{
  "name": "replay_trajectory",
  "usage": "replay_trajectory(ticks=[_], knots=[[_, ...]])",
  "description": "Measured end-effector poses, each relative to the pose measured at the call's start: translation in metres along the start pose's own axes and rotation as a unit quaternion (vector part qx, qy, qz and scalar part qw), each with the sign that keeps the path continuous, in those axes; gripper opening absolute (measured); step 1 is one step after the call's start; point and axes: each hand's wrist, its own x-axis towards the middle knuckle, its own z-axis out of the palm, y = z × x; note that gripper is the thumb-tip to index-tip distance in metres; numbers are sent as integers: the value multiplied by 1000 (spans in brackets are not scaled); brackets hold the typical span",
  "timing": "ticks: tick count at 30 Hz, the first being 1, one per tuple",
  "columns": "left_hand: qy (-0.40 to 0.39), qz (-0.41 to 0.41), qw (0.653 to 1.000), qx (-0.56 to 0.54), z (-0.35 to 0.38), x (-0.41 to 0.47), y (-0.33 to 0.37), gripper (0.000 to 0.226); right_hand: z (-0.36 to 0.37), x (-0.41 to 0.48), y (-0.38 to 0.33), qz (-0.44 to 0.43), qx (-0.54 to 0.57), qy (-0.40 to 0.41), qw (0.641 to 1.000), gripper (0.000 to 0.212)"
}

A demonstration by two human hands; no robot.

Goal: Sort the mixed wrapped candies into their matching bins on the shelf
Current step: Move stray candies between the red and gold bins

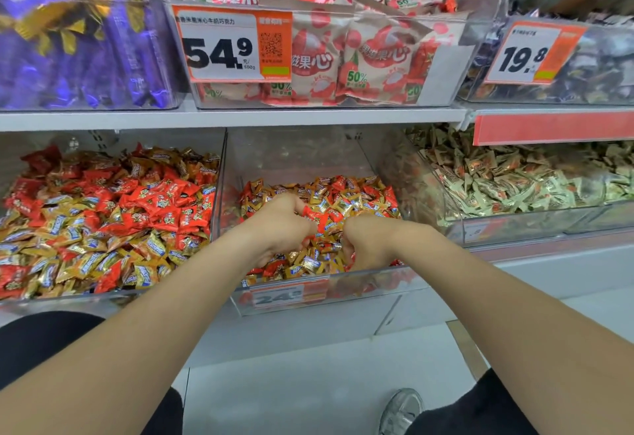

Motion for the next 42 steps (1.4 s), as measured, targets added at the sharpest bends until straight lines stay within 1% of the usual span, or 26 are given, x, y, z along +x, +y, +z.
replay_trajectory(ticks=[1, 2, 4, 6, 8, 12, 14, 15, 18, 20, 22, 23, 24, 25, 26, 27, 28, 29, 30, 32, 34, 36, 38, 40, 42], knots=[[5, 4, 1000, 13, 0, -2, 2, 11, 1, 1, 0, -14, -14, 9, 1000, 59], [6, 7, 1000, 26, 0, -3, 3, 10, 2, 2, 1, -30, -22, 16, 999, 48], [-6, 6, 999, 39, 0, -5, 5, 7, 0, 1, 7, -44, -31, 38, 998, 35], [-26, 2, 999, 42, 0, -6, 5, 11, -5, -7, 15, -36, 4, 70, 997, 23], [-30, 4, 998, 52, -1, -8, 5, 16, -11, -17, 21, -18, 65, 103, 992, 18], [-22, 35, 997, 69, -4, -15, 9, 23, -24, -41, 15, 3, 194, 177, 965, 26], [-4, 64, 996, 60, -6, -24, 13, 30, -30, -49, 4, 14, 279, 217, 936, 27], [8, 82, 995, 51, -7, -29, 16, 31, -33, -52, -4, 16, 332, 234, 913, 27], [58, 132, 990, 11, -16, -45, 21, 22, -38, -52, -33, 12, 499, 251, 830, 28], [89, 130, 986, -55, -28, -55, 22, 19, -39, -47, -56, 15, 572, 242, 784, 23], [93, 106, 981, -136, -45, -64, 18, 18, -41, -40, -78, 21, 609, 229, 759, 17], [95, 95, 979, -151, -55, -69, 14, 17, -42, -37, -89, 25, 620, 225, 752, 15], [106, 89, 980, -140, -66, -73, 8, 16, -43, -31, -98, 31, 621, 225, 750, 13], [131, 91, 982, -97, -78, -76, 1, 17, -44, -25, -108, 36, 605, 235, 760, 13], [170, 100, 980, -29, -90, -77, -8, 18, -44, -18, -117, 33, 563, 259, 784, 14], [214, 115, 969, 51, -104, -78, -18, 20, -44, -10, -127, 23, 492, 300, 817, 13], [259, 127, 949, 129, -118, -76, -27, 20, -44, -2, -137, 8, 402, 351, 846, 11], [296, 134, 926, 190, -132, -73, -37, 20, -44, 5, -147, -19, 318, 394, 862, 10], [322, 140, 908, 227, -146, -67, -46, 18, -44, 11, -158, -54, 252, 425, 867, 13], [345, 158, 887, 264, -171, -55, -63, 12, -44, 28, -175, -111, 179, 452, 867, 20], [327, 167, 883, 293, -190, -41, -76, 17, -46, 46, -191, -131, 142, 455, 869, 24], [261, 162, 891, 335, -202, -28, -88, 27, -50, 62, -204, -158, 125, 437, 877, 25], [203, 145, 896, 367, -209, -21, -97, 35, -54, 78, -210, -182, 97, 397, 894, 30], [201, 127, 900, 365, -215, -19, -103, 42, -61, 85, -210, -175, 69, 356, 915, 45], [210, 122, 902, 358, -217, -22, -104, 43, -67, 83, -208, -187, 97, 331, 920, 57]])
